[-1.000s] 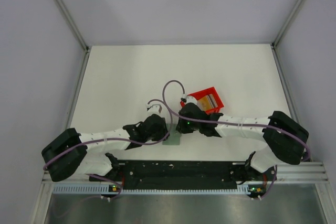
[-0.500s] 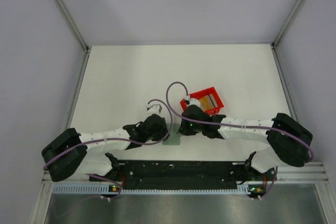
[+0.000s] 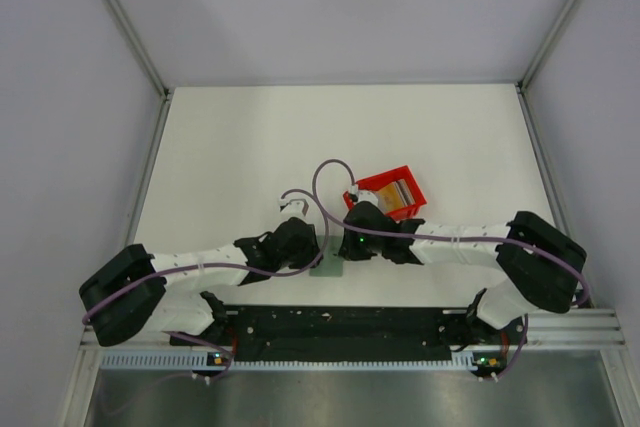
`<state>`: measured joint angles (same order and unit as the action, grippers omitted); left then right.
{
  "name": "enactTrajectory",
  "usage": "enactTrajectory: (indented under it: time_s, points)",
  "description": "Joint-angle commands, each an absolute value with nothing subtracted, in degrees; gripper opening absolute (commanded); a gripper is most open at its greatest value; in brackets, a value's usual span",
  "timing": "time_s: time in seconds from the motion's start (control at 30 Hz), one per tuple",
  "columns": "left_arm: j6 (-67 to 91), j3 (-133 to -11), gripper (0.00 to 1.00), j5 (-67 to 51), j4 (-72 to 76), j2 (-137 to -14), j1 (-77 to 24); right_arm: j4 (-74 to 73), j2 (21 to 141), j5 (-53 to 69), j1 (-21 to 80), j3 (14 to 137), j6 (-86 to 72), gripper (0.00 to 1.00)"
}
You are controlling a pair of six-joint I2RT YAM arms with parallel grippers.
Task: Put the credit cards into the card holder
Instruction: Close the card holder at the center of the board.
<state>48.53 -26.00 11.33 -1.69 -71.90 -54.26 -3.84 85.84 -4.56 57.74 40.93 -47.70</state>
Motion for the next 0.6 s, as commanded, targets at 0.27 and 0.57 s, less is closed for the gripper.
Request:
enactTrajectory:
  time_s: [0.27,0.57]
  points:
    - [48.69,-25.66,0.4,10.28,-1.23,-72.86,-54.23,-0.97,86.66,-3.34,58.1,43.86,-47.64,0.09]
    - [48.78,-25.66,0.41,10.46,-1.05,-72.95,-54.23,-1.05,87.89,-2.9,58.27,44.21,-47.46,0.09]
